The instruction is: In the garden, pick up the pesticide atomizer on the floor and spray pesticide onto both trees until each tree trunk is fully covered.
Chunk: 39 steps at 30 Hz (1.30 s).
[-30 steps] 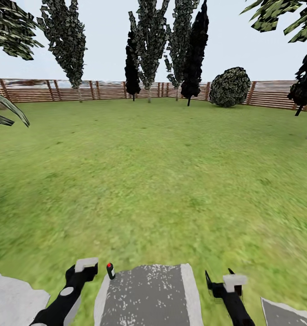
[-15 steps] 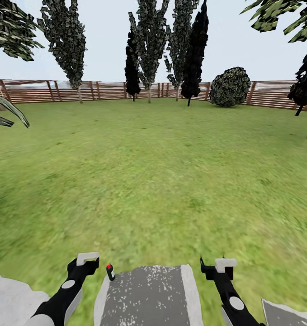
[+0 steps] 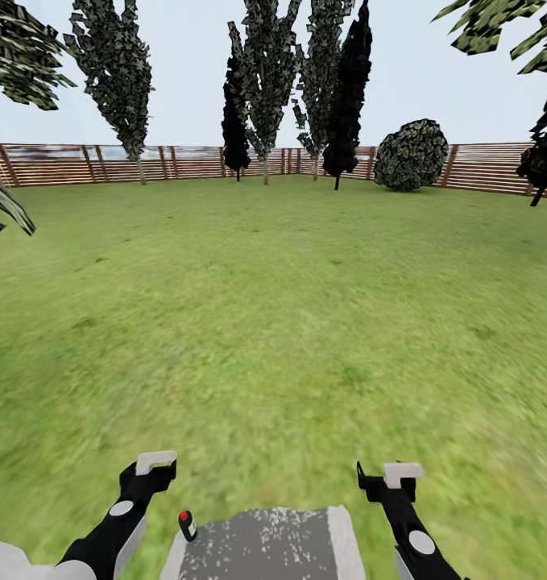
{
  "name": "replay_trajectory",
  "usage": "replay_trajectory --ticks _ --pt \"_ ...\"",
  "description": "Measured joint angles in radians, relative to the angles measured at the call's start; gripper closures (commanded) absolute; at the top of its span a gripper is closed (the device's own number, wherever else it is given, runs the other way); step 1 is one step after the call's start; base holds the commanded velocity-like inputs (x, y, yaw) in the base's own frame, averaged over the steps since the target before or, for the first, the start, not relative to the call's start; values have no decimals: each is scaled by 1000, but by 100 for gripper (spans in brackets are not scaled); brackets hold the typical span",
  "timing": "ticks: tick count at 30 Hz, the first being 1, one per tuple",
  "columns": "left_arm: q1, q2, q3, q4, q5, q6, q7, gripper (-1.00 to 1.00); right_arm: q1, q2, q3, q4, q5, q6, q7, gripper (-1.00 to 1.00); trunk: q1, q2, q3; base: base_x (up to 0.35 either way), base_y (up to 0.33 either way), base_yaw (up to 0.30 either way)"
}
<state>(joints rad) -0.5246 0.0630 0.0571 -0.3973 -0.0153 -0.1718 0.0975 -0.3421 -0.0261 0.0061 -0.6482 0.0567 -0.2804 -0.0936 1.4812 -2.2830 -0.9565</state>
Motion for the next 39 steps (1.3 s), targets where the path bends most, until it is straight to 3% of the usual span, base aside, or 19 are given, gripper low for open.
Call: replay_trajectory --ticks 15,19,27,39 --pt "0 1 0 3 0 -1 -1 -100 0 0 0 -4 0 1 0 -100 0 0 0 82 0 0" --pt "0 1 0 3 0 -1 -1 -100 0 0 0 -5 0 0 -1 -100 15 -28 -13 0 0 0" --pt "0 1 -1 7 0 -2 -3 -100 0 0 -1 -6 1 0 -3 -100 15 -28 -24 0 0 0" --pt "0 1 0 8 0 -2 -6 -100 0 0 0 -8 0 1 -2 -100 61 -112 -63 0 0 0"
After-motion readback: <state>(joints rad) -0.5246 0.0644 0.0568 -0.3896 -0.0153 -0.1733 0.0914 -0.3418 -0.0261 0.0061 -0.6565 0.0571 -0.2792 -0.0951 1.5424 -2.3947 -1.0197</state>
